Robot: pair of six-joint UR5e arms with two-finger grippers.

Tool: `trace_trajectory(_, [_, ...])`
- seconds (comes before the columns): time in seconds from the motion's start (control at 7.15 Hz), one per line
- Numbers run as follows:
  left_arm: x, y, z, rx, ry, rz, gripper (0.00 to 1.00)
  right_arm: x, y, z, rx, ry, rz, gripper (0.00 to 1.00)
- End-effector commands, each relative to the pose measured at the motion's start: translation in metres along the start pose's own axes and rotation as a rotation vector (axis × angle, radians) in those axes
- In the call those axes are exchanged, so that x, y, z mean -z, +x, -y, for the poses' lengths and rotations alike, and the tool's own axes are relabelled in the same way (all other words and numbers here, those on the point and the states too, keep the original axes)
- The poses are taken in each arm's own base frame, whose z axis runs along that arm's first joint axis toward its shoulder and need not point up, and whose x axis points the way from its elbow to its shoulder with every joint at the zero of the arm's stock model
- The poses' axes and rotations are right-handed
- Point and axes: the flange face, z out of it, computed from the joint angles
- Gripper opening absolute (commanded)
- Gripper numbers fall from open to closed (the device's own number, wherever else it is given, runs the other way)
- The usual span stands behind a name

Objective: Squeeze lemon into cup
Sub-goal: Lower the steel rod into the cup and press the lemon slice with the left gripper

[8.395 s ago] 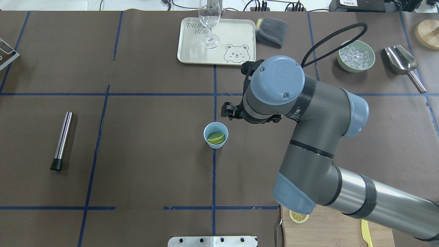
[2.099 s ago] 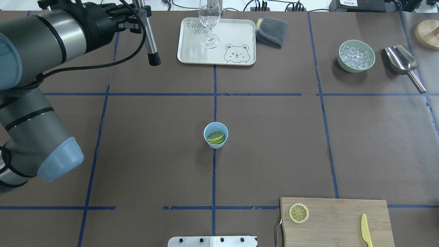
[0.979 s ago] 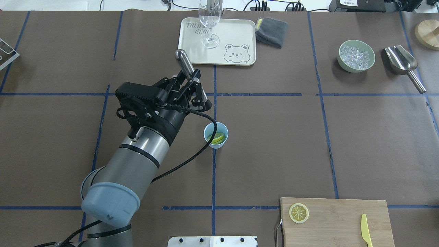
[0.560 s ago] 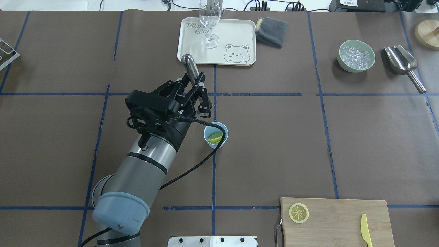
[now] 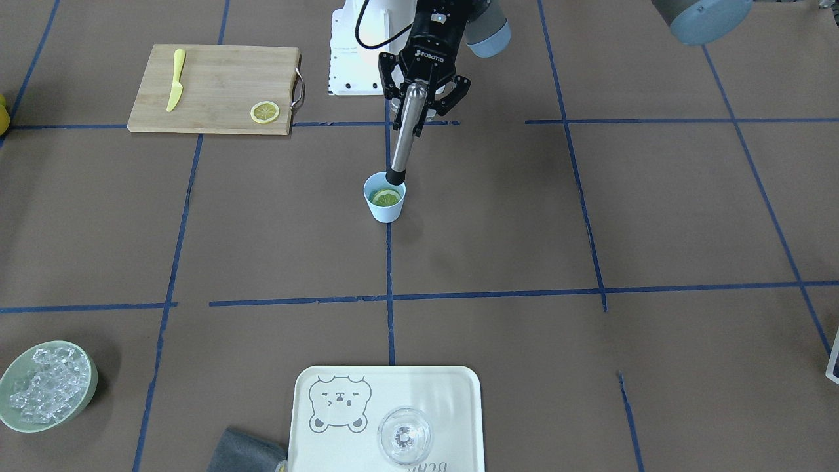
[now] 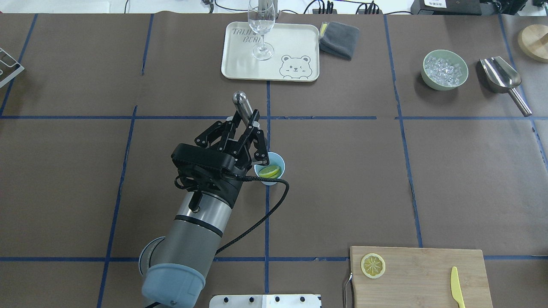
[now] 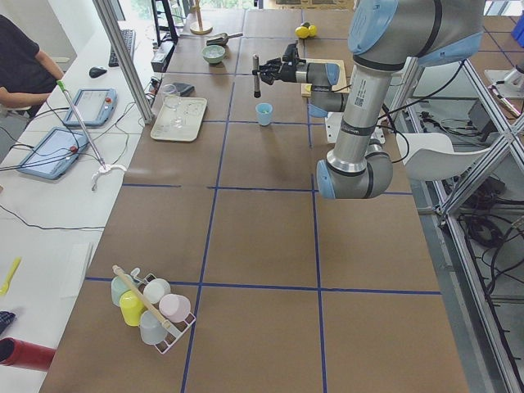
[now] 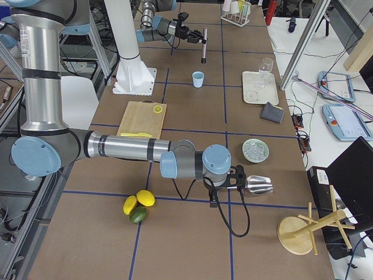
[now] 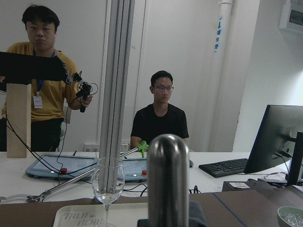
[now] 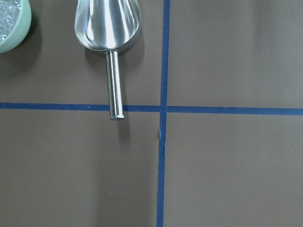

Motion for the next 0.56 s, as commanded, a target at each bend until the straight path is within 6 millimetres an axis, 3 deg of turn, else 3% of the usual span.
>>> trace_trajectory(0.0, [0.001,0.001,-0.016,-0.016,-0.005,0.009,0.0,0.0,0.0,0.0,0.001,-0.001,-0.001,1.0])
trace_trajectory(0.42, [-0.008,0.018,-0.031,-0.035,-0.016,0.008,0.0,-0.001,0.001,-0.001,0.0,-0.002,-0.004,1.0])
